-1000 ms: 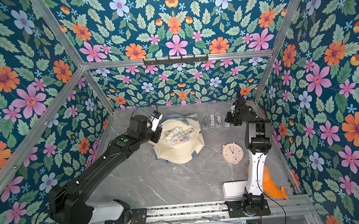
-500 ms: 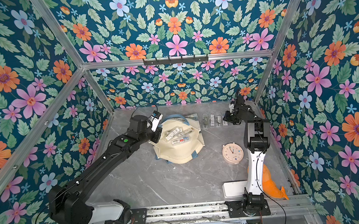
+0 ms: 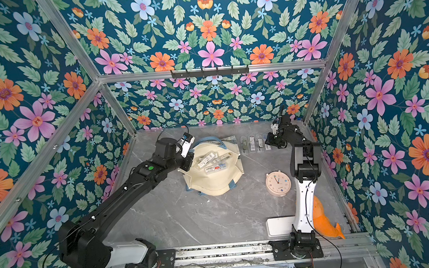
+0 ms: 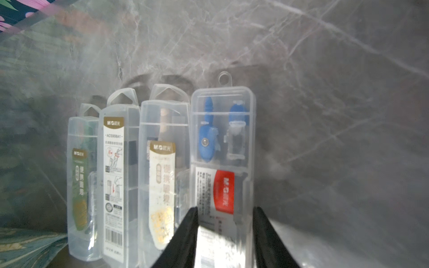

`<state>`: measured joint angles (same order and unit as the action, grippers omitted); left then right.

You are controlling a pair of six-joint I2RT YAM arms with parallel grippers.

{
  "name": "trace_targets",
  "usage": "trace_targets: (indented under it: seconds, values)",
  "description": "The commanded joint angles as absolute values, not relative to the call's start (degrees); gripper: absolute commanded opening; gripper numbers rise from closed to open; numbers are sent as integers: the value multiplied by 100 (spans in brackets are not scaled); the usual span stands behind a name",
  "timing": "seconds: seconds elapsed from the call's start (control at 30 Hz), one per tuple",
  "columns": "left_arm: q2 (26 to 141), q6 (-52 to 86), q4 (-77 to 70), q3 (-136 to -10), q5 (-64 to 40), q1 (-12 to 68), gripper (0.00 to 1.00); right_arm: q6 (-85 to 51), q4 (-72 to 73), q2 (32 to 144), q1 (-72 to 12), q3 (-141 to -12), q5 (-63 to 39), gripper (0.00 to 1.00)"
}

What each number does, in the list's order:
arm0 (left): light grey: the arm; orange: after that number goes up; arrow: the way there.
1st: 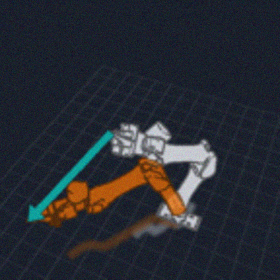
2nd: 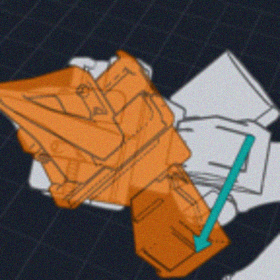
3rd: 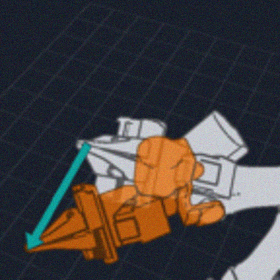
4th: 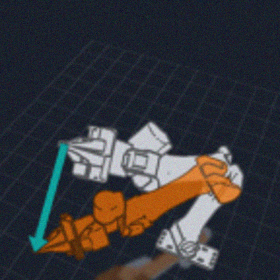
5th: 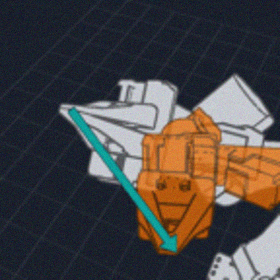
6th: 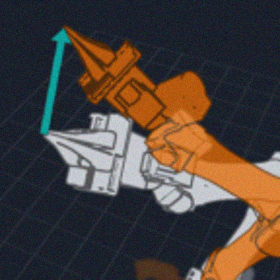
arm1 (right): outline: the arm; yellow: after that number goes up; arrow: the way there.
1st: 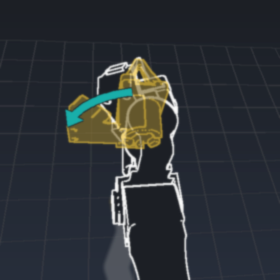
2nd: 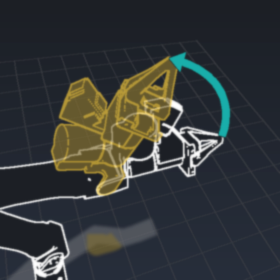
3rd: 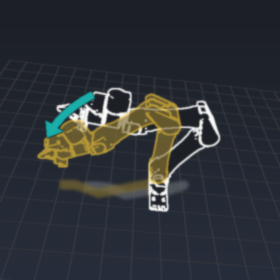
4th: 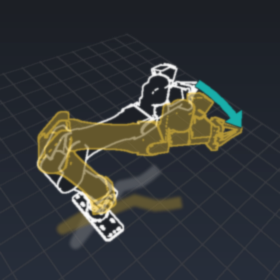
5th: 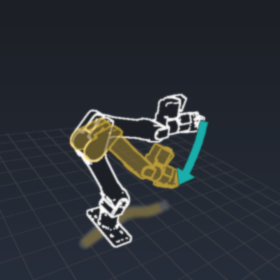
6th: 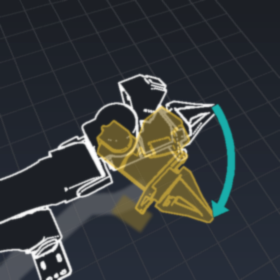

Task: Take out the compass set from the canvas bag
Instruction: Place the compass set at the center of the board, then pick up the compass set from the canvas bag.

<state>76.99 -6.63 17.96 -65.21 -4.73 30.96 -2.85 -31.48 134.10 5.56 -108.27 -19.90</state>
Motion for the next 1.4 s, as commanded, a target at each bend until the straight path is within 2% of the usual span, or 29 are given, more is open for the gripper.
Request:
trace_targets:
  seconds: [0.0, 0.27, 0.5, 0.73, 0.93, 1.1, 1.37]
  values:
    - [7684, -729, 1732, -6530, -497, 3094, 0, -133, -3569, 13423, 545, -10884, -1855, 41]
    - [7670, -706, 1753, -6521, -449, 3094, 0, -30, -3710, 12423, 537, -10676, -1523, 47]
    - [7680, -710, 1749, -6545, -400, 3094, 0, -381, -3214, 10595, 123, -9047, -1559, 48]
    - [7752, -697, 1762, -6582, -483, 3094, 0, -536, -2894, 8152, -1095, -7377, -1433, 48]
    - [7752, -685, 1756, -6598, -532, 3094, 0, -422, -3072, 7091, -2421, -6908, -1103, 48]
    - [7751, -664, 1725, -6596, -548, 3094, 0, -306, -2423, 6945, -3628, -6547, -723, 48]
    - [7615, -670, 1740, -6561, -449, 3094, 0, -812, -1661, 8497, -4534, -6867, -500, 46]
